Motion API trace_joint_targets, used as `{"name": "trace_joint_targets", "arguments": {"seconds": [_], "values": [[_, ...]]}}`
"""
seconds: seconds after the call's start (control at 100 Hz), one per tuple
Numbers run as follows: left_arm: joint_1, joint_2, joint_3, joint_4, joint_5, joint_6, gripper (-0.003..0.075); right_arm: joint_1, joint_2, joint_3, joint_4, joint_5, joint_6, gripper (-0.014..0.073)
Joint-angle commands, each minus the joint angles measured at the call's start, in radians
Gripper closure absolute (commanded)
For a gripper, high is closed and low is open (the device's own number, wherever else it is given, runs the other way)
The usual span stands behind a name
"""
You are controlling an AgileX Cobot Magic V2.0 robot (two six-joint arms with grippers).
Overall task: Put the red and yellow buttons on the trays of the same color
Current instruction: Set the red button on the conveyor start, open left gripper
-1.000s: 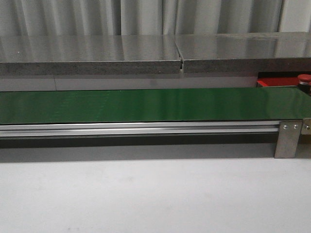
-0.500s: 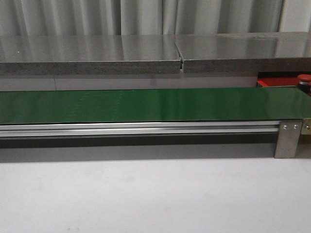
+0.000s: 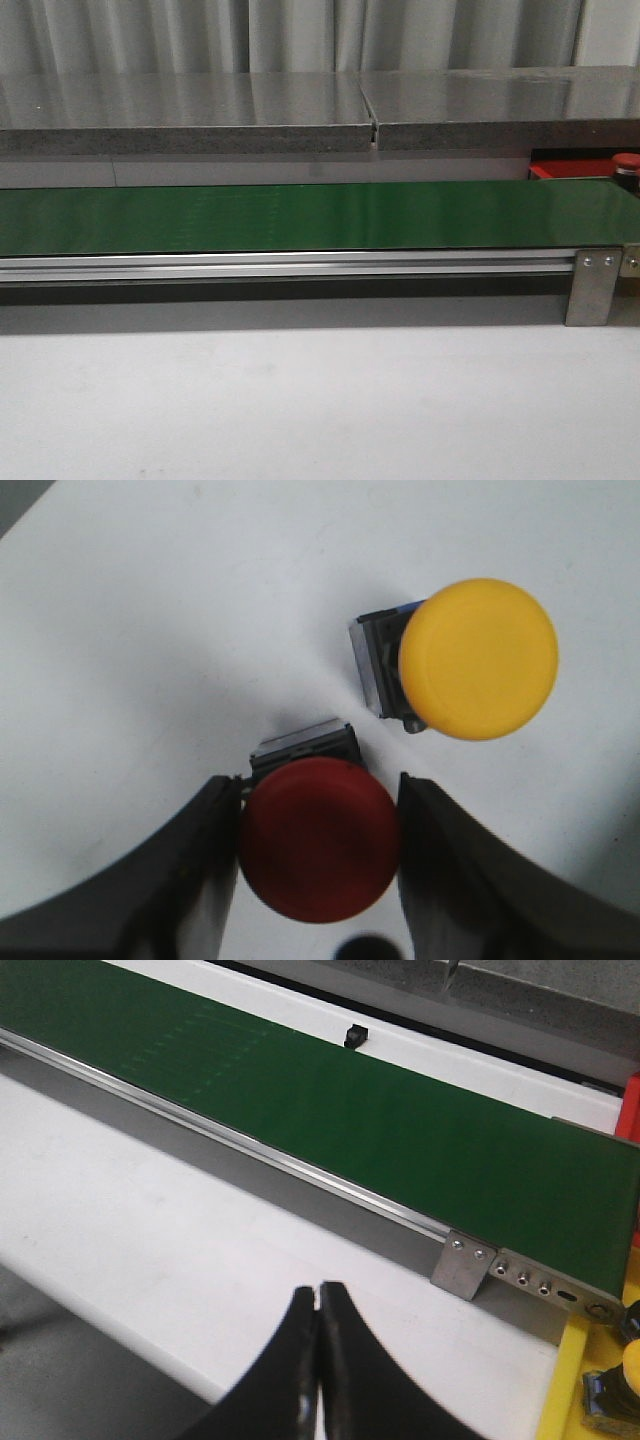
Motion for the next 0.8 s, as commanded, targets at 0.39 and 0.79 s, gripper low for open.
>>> {"name": "trace_joint_targets", "arguments": {"seconds": [0.39, 0.79], "values": [[-0.069, -0.253, -0.032, -0.023, 0.024, 0.050, 0.0496, 0.000, 0.007, -0.026, 0.008, -0.067, -0.009, 0.0662], [-0.286, -0.308, -0.032, 0.028, 0.099, 0.050, 0.0496, 0.000, 0.007, -0.026, 0.008, -0.067, -0.009, 0.0662]]}}
